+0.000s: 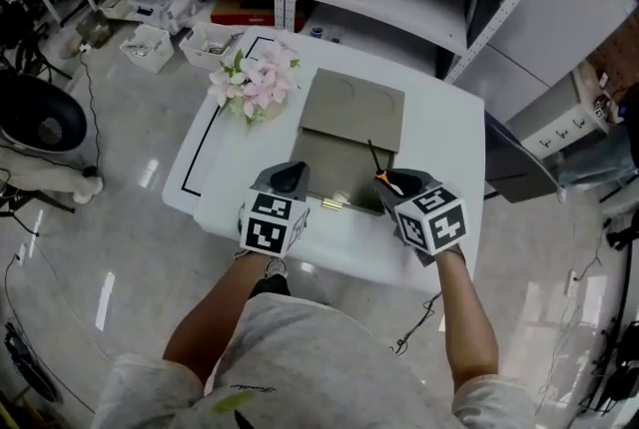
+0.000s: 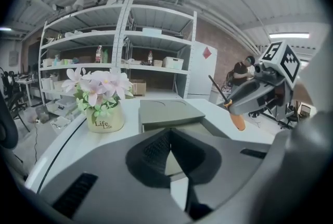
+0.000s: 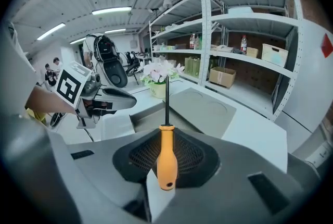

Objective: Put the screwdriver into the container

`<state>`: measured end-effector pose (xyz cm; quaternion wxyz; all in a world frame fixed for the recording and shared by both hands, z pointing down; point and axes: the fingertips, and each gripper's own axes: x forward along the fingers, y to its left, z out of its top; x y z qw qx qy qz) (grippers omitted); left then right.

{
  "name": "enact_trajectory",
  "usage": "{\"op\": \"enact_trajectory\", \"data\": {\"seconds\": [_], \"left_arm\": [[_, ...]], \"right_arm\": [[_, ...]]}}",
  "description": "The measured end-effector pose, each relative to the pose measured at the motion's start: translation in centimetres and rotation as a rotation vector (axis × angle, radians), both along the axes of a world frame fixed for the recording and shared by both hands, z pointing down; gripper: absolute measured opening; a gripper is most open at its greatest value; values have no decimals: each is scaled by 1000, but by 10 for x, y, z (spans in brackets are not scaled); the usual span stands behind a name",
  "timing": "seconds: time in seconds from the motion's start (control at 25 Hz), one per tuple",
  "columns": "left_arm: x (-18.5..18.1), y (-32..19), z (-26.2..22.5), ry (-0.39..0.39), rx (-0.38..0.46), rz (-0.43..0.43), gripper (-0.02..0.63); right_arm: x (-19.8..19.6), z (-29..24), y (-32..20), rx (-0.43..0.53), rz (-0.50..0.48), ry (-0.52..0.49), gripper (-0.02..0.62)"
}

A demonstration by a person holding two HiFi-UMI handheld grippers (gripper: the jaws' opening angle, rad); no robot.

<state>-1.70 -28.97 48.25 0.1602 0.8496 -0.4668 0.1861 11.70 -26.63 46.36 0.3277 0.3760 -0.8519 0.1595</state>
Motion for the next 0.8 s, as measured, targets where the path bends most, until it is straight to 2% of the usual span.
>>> {"op": "enact_trajectory", "data": {"seconds": [0.48, 0.8], "left_arm": [[-22, -43, 20, 13, -29, 43, 5], [-25, -62, 32, 23, -53, 86, 5]], "right_arm": [[-37, 49, -31, -225, -91, 107, 75], [-44, 79, -38, -361, -92, 155, 77]]}}
